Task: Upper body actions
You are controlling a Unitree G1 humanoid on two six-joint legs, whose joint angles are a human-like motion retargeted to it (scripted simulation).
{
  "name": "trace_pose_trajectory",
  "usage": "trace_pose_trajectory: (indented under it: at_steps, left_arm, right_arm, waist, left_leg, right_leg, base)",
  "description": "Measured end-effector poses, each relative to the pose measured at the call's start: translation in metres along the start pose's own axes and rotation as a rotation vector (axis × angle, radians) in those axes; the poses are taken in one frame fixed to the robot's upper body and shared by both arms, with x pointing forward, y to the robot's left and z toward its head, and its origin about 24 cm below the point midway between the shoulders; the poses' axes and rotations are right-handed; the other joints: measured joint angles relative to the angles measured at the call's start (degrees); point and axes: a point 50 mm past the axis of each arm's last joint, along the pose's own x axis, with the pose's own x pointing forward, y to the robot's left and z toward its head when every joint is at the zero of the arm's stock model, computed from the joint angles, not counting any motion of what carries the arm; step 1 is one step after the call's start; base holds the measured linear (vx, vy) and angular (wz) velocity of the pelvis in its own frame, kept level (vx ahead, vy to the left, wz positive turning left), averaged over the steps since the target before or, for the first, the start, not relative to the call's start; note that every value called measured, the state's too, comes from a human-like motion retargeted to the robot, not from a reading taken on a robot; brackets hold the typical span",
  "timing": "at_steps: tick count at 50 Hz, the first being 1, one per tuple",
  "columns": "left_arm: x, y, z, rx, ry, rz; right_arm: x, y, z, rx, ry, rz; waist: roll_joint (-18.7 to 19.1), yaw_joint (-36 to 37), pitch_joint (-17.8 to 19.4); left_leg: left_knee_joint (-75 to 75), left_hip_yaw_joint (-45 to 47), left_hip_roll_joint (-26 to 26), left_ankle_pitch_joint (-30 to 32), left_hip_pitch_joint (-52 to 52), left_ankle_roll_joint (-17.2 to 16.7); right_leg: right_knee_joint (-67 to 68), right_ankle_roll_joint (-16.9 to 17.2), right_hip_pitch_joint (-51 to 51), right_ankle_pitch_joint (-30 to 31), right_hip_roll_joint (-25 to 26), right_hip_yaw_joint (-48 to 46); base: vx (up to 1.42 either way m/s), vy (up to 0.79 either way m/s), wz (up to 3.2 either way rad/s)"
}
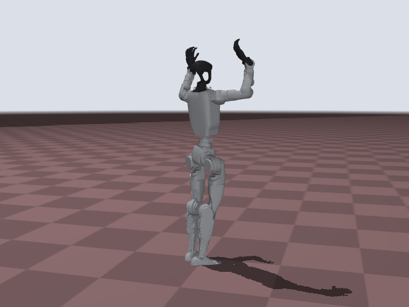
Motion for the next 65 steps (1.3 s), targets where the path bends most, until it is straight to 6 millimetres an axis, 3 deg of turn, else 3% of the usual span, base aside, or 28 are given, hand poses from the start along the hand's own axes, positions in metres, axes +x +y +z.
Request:
trace_pose_trajectory:
  at_steps: [2, 4, 5, 8, 10, 12, 15, 17, 21, 24, 28, 31, 32, 33, 35, 38, 40, 42, 43, 45, 47, 50, 52, 55, 57, 60, 63, 65]
  left_arm:
    - [-0.004, 0.004, -0.006, 0.076, -0.027, 0.15]
    - [-0.017, -0.002, -0.027, 0.024, 0.088, 0.124]
    - [-0.026, -0.006, -0.043, 0.001, 0.189, 0.08]
    - [-0.066, 0.0, -0.107, 0.039, 0.579, -0.102]
    - [-0.101, 0.02, -0.15, 0.066, 0.819, -0.205]
    - [-0.141, 0.041, -0.18, 0.047, 1.006, -0.299]
    - [-0.21, 0.077, -0.206, -0.041, 1.303, -0.33]
    - [-0.261, 0.099, -0.211, -0.057, 1.525, -0.266]
    - [-0.354, 0.148, -0.197, 0.004, 1.841, -0.23]
    - [-0.421, 0.193, -0.168, 0.196, 2.038, -0.35]
    - [-0.499, 0.263, -0.099, 0.484, 2.332, -0.69]
    - [-0.54, 0.313, -0.025, 0.606, 2.603, -1.168]
    - [-0.548, 0.327, 0.001, 0.616, 2.69, -1.362]
    - [-0.554, 0.339, 0.026, -0.571, -2.601, 1.478]
    - [-0.561, 0.353, 0.069, -0.424, -2.282, 1.581]
    - [-0.569, 0.356, 0.118, -0.31, -2.02, 1.711]
    - [-0.572, 0.359, 0.146, -0.285, -1.918, 1.788]
    - [-0.574, 0.359, 0.176, -0.229, -1.841, 1.849]
    - [-0.574, 0.357, 0.189, -0.185, -1.791, 1.881]
    - [-0.573, 0.356, 0.204, -0.269, -1.589, 2.054]
    - [-0.582, 0.335, 0.178, -0.353, -1.454, 2.325]
    - [-0.591, 0.3, 0.139, -0.231, -1.312, 2.583]
    - [-0.591, 0.286, 0.122, -0.198, -1.207, 2.681]
    - [-0.589, 0.283, 0.105, -0.305, -1.186, 2.737]
    - [-0.589, 0.291, 0.109, -0.344, -1.309, 2.668]
    - [-0.588, 0.308, 0.13, -0.264, -1.546, 2.437]
    - [-0.586, 0.323, 0.158, -0.139, -1.716, 2.194]
    - [-0.584, 0.327, 0.171, -0.087, -1.718, 2.133]
  right_arm:
    - [-0.003, -0.002, -0.002, -0.057, -0.036, -0.134]
    - [-0.015, 0.01, -0.004, -0.001, -0.058, -0.075]
    - [-0.024, 0.019, -0.007, 0.045, -0.04, -0.013]
    - [-0.065, 0.041, -0.038, 0.11, 0.245, 0.202]
    - [-0.101, 0.047, -0.063, 0.082, 0.457, 0.343]
    - [-0.143, 0.044, -0.084, 0.057, 0.649, 0.459]
    - [-0.203, 0.024, -0.107, 0.077, 0.871, 0.608]
    - [-0.246, 0.001, -0.114, 0.12, 0.975, 0.697]
    - [-0.34, -0.071, -0.112, 0.063, 1.209, 0.874]
    - [-0.411, -0.136, -0.084, -0.045, 1.334, 1.225]
    - [-0.485, -0.234, -0.012, -0.085, 1.409, 2.03]
    - [-0.505, -0.328, 0.043, -0.147, 1.306, 2.812]
    - [-0.502, -0.358, 0.059, 0.161, -1.103, -2.773]
    - [-0.496, -0.385, 0.075, 0.141, -0.893, -2.662]
    - [-0.475, -0.432, 0.104, 0.081, -0.586, -2.45]
    - [-0.437, -0.489, 0.139, 0.006, -0.486, -2.16]
    - [-0.411, -0.517, 0.161, -0.057, -0.555, -1.966]
    - [-0.4, -0.532, 0.162, 0.115, -0.674, -1.965]
    - [-0.399, -0.533, 0.166, 0.156, -0.817, -1.956]
    - [-0.407, -0.525, 0.172, 0.134, -1.112, -1.916]
    - [-0.418, -0.514, 0.166, 0.147, -1.236, -1.898]
    - [-0.428, -0.501, 0.156, 0.104, -1.147, -1.919]
    - [-0.437, -0.49, 0.151, 0.042, -1.048, -1.993]
    - [-0.446, -0.481, 0.146, 0.026, -0.983, -2.166]
    - [-0.449, -0.477, 0.148, 0.035, -0.98, -2.286]
    - [-0.447, -0.478, 0.156, 0.023, -1.021, -2.345]
    - [-0.437, -0.489, 0.17, -0.006, -1.055, -2.231]
    - [-0.43, -0.495, 0.178, -0.03, -1.059, -2.139]
  waist:
    - [0.21, -0.01, 0.13]
    - [0.55, -0.04, 0.25]
    - [0.78, -0.08, 0.3]
    - [1.54, -0.43, 0.43]
    - [1.84, -0.73, 0.68]
    - [2.08, -0.88, 1.21]
    - [2.59, -1.15, 2.49]
    - [2.52, -1.5, 3.46]
    - [1.83, -2.07, 5.42]
    - [1.44, -2.8, 6.9]
    - [2.17, -3.56, 9.52]
    - [2.99, -4.06, 11.7]
    - [3.15, -4.25, 12.35]
    - [3.21, -4.47, 12.94]
    - [3.14, -4.78, 14.1]
    - [2.77, -4.22, 15.19]
    - [2.61, -5.9, 15.54]
    - [2.14, -4.15, 15.84]
    - [1.42, -5.97, 16.16]
    - [-0.17, -8.11, 16.87]
    - [1.22, -3.91, 17.68]
    - [2.19, -10.01, 17.17]
    - [1.79, -4.69, 16.65]
    - [1.64, -4.39, 15.42]
    - [1.55, -4.1, 15.0]
    - [1.35, -4.44, 14.83]
    - [1.3, -4.56, 14.93]
    - [1.5, -6.39, 15.19]
  left_leg:
    - [-0.06, 0.19, -0.01, -0.06, 0.19, -0.01]
    - [-0.09, 0.45, 0.01, -0.12, 0.24, -0.05]
    - [-0.08, 0.57, 0.02, -0.15, 0.22, -0.07]
    - [-0.1, 0.86, 0.05, -0.22, -0.21, -0.11]
    - [-0.11, 1.04, 0.04, -0.25, -0.5, -0.15]
    - [-0.11, 1.2, 0.02, -0.28, -0.64, -0.15]
    - [-0.1, 1.12, -0.04, -0.29, -0.44, -0.07]
    - [-0.07, 0.81, -0.08, -0.23, -0.09, -0.01]
    - [-0.09, -0.13, -0.33, 0.01, 0.82, 0.13]
    - [-0.23, -0.49, -0.53, 0.18, 1.85, 0.21]
    - [-0.48, 0.35, -0.46, 0.2, 3.82, 0.21]
    - [-0.77, 1.52, -0.39, 0.15, 5.52, 0.17]
    - [-0.85, 1.87, -0.38, 0.14, 5.9, 0.15]
    - [-0.89, 2.14, -0.36, 0.14, 6.19, 0.13]
    - [-0.94, 2.16, -0.47, 0.22, 6.56, 0.12]
    - [-0.84, 1.19, -0.74, 0.46, 6.44, 0.22]
    - [-0.61, -1.92, -1.17, 0.93, 6.1, 0.45]
    - [-0.49, -0.94, -1.07, 0.78, 6.25, 0.15]
    - [-0.23, -3.06, -1.82, 0.6, 6.47, -0.19]
    - [1.45, -5.7, -1.51, 0.94, 5.68, -1.96]
    - [0.21, -1.58, -1.49, 1.9, 5.86, -0.22]
    - [-0.21, -7.52, -2.93, 1.74, 5.71, 0.87]
    - [-0.59, -2.15, -2.24, 1.59, 5.79, 0.84]
    - [-0.43, -2.69, -2.31, 1.57, 5.34, 0.97]
    - [-0.48, -2.36, -2.23, 1.49, 5.3, 1.0]
    - [-0.54, -2.31, -2.11, 1.5, 5.5, 0.9]
    - [-0.66, -2.28, -2.11, 1.5, 5.87, 0.96]
    - [-0.95, -4.29, -2.73, 1.26, 6.52, 1.18]
  right_leg:
    - [0.03, 0.01, 0.06, -0.01, 0.01, 0.15]
    - [0.08, 0.03, -0.04, 0.01, 0.0, 0.36]
    - [0.11, 0.03, -0.15, 0.03, -0.01, 0.48]
    - [0.18, 0.07, -0.82, 0.12, -0.04, 0.77]
    - [0.22, 0.1, -1.25, 0.17, -0.1, 0.96]
    - [0.26, 0.11, -1.49, 0.2, -0.13, 1.11]
    - [0.26, 0.13, -1.26, 0.21, -0.15, 1.0]
    - [0.23, 0.16, -0.74, 0.17, -0.19, 0.74]
    - [0.08, 0.22, 0.67, 0.09, -0.37, -0.1]
    - [0.02, 0.19, 1.79, 0.1, -0.48, -0.48]
    - [0.1, 0.04, 3.17, 0.4, -0.3, 0.05]
    - [0.17, -0.11, 4.09, 0.78, -0.12, 0.9]
    - [0.19, -0.15, 4.26, 0.9, -0.08, 1.17]
    - [0.2, -0.18, 4.4, 1.0, -0.05, 1.38]
    - [0.15, -0.2, 4.73, 1.11, -0.14, 1.37]
    - [0.11, -0.15, 5.13, 0.95, -0.45, 0.68]
    - [0.56, 0.16, 4.93, 1.25, -1.53, -2.22]
    - [1.36, 0.27, 4.55, 0.91, -2.01, -1.18]
    - [0.76, -0.12, 5.32, 0.7, -2.41, -3.39]
    - [0.04, -0.09, 6.23, 0.98, -4.25, -5.22]
    - [-0.05, -0.41, 6.1, 1.54, -2.53, -1.66]
    - [-0.79, 0.31, 6.91, 1.43, -2.61, -7.88]
    - [0.03, -0.25, 5.94, 1.0, -1.68, -2.45]
    - [-0.12, -0.32, 5.77, 1.0, -1.61, -2.93]
    - [0.08, -0.36, 5.46, 1.0, -1.52, -2.58]
    - [0.08, -0.4, 5.6, 0.98, -1.44, -2.55]
    - [0.08, -0.48, 5.91, 0.92, -1.26, -2.45]
    - [-0.14, -0.64, 6.42, 0.71, -1.1, -4.44]
  base:
    - [0.0, 0.0, 0.0]
    - [0.0, 0.0, 0.0]
    - [0.0, 0.0, 0.0]
    - [-0.02, 0.0, -0.03]
    - [0.0, 0.0, 0.0]
    - [-0.03, 0.0, -0.03]
    - [0.0, 0.0, 0.0]
    - [0.05, -0.08, 0.14]
    - [0.06, -0.09, 0.21]
    - [0.07, -0.08, 0.12]
    - [0.0, 0.01, -0.14]
    - [-0.05, 0.04, -0.34]
    - [-0.09, 0.0, -0.29]
    - [-0.09, -0.03, -0.19]
    - [-0.09, -0.06, 0.0]
    - [-0.06, -0.07, 0.37]
    - [0.03, -0.08, 0.84]
    - [0.0, -0.04, 0.31]
    - [-0.02, 0.0, 1.12]
    - [-0.01, 0.01, 0.73]
    - [-0.05, 0.03, -0.73]
    - [-0.03, -0.01, 0.86]
    - [0.02, 0.0, -1.19]
    - [0.04, 0.01, -0.06]
    - [0.0, 0.01, -0.1]
    - [0.0, 0.0, 0.0]
    - [0.0, 0.0, 0.08]
    - [-0.02, 0.01, 0.76]
